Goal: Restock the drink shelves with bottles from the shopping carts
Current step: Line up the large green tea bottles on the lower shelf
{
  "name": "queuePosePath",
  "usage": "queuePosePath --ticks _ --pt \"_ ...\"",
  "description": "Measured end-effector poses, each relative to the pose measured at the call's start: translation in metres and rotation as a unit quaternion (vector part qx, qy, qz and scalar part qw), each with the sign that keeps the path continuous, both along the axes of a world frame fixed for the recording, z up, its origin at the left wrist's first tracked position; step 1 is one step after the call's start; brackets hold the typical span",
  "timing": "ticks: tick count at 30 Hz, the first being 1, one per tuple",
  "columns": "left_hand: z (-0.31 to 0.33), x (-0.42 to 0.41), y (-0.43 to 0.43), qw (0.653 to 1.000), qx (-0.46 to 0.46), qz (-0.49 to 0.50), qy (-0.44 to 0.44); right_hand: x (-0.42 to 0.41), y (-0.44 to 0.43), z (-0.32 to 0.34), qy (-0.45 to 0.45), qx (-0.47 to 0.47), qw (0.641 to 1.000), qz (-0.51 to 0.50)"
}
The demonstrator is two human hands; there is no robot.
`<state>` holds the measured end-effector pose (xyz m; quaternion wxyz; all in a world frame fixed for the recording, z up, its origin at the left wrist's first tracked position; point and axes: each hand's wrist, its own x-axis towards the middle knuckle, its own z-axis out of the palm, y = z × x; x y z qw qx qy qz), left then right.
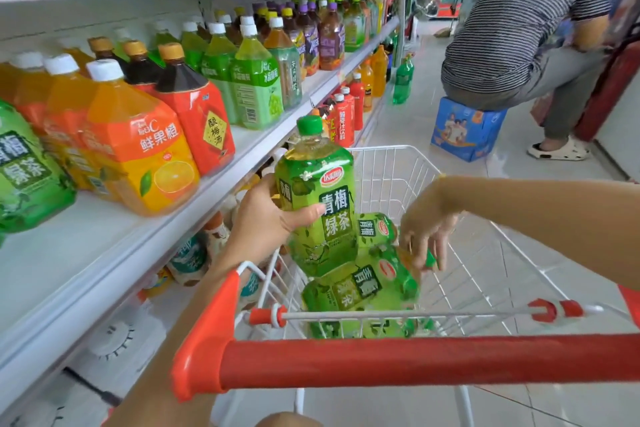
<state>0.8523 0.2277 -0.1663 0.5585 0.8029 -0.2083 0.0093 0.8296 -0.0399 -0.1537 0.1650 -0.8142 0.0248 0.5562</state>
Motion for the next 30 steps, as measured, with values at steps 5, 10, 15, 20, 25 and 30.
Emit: queuePosePath --ticks 5,10,15,20,25,30 --pt "0.019 0.001 0.003 0.991 -0.127 0.046 -0.005 0.023 0.027 0.042 -0.277 -0.006 0.961 -0.017" --pt "0.056 0.003 0.029 0.986 -0.128 0.091 -0.063 0.031 0.066 0.049 -0.425 -0.019 0.898 0.113" --pt "0.069 -0.001 0.063 0.989 -0.082 0.096 -0.078 0.024 0.049 0.028 -0.484 0.096 0.87 0.004" --pt "0.061 -0.003 0.075 0.989 -0.063 0.115 -0.063 0.007 0.049 0.006 -0.403 0.106 0.908 -0.034" --pt "0.051 -0.007 0.078 0.988 -0.062 0.13 -0.054 0.004 0.067 -0.006 -0.438 0.056 0.889 -0.123" --pt "0.037 -0.01 0.087 0.986 -0.056 0.148 -0.049 0.005 0.072 -0.008 -0.443 0.063 0.883 -0.144"
